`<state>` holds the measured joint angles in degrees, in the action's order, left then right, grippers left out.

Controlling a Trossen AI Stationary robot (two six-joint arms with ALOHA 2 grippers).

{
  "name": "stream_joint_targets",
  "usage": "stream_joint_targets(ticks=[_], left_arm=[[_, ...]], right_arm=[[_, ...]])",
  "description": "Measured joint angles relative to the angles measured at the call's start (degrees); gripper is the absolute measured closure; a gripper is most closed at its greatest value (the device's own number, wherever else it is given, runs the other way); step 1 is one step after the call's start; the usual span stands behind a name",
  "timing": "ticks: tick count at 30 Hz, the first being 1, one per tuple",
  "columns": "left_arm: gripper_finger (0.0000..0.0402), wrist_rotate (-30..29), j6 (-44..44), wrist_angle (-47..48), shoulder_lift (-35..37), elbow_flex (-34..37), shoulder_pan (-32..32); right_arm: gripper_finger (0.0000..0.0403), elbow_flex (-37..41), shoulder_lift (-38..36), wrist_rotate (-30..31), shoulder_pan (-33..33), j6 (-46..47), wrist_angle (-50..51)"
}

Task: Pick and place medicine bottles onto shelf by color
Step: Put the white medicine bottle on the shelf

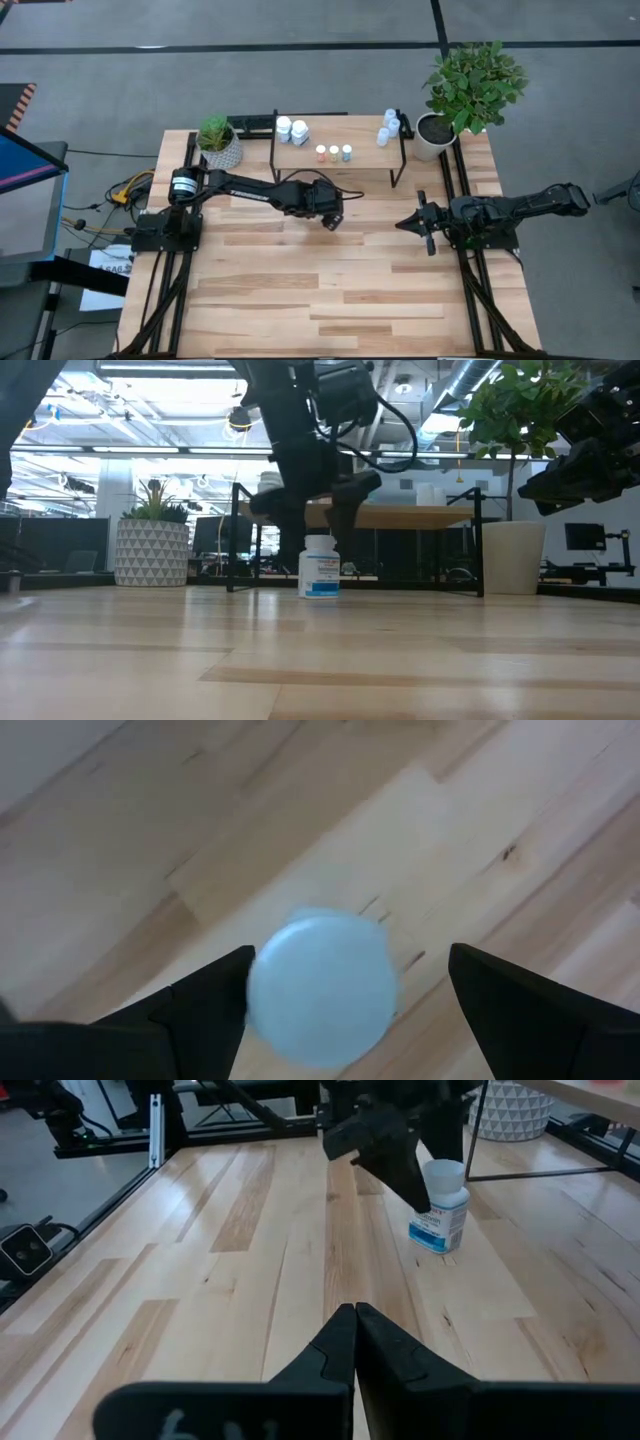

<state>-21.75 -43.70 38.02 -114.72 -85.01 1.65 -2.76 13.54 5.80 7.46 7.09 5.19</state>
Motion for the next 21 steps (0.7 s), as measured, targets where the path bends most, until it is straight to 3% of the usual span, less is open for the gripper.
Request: stream_joint_targets(ticks=[13,21], left_arm=[[0.0089,0.53,0.74,3.37,0.01,-0.59,-0.22],[0.0182,2.10,0.73,3.19,0.01,-0.59,-0.22]], right_arm=[[0.0370,0.00,0.00,0.00,0.00,0.00,0.01],[0.0370,0.00,0.00,0.00,0.00,0.00,0.02]])
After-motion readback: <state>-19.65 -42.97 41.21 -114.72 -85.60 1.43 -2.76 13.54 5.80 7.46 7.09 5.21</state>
